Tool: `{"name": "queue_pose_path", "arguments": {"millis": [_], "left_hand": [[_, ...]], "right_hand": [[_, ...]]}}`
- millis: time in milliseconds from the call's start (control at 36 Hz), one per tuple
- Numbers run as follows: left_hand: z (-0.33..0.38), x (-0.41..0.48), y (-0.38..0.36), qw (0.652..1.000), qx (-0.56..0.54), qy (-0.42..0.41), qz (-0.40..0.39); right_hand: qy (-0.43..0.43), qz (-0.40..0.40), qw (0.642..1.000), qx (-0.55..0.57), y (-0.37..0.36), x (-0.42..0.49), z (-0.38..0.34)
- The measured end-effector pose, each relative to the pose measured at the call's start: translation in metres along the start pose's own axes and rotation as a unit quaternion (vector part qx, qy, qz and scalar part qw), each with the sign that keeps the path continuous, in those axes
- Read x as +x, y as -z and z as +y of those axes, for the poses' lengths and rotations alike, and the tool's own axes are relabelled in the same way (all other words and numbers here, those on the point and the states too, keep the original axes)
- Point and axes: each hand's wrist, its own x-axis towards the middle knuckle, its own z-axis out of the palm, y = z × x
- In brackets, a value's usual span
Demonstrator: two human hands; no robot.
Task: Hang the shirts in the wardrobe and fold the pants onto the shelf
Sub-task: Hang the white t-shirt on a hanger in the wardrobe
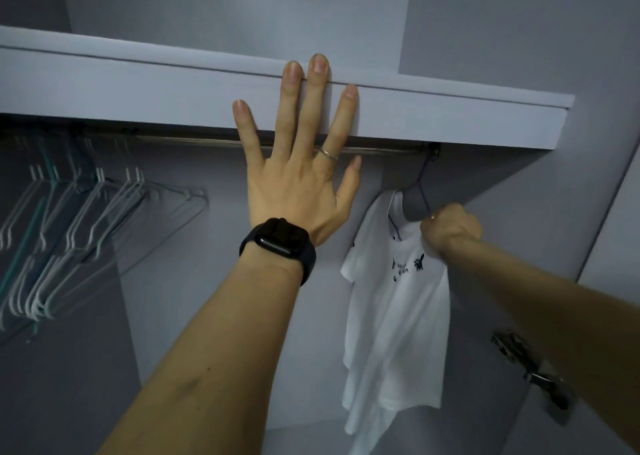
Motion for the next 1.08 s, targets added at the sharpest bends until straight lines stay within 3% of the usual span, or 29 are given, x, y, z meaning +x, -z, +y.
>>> {"name": "queue_pose_path", "arguments": {"millis": [306, 528, 694, 917, 1083], "left_hand": [[-0.004, -0.006, 0.007, 0.998, 0.005, -0.009, -0.063], [-0.004, 0.008, 0.025, 0.990, 0.000, 0.003, -0.144], [-0.001, 0.016, 0.058, 0.965, -0.029, 0.022, -0.261], [0.015, 0.028, 0.118, 0.925, -0.170, 0.102, -0.325], [0.029, -0.019, 0.149, 0.888, -0.271, 0.101, -0.357]], "right_hand": [[-0.030, -0.057, 0.995, -0.079, 0.031, -0.008, 0.000], [0.073, -0.109, 0.986, -0.104, 0.111, -0.050, -0.031], [0.126, -0.146, 0.981, -0.001, 0.153, -0.113, -0.017], [0.194, -0.042, 0.957, 0.213, 0.184, -0.216, 0.010], [0.189, -0.024, 0.962, 0.196, 0.178, -0.262, 0.038]]}}
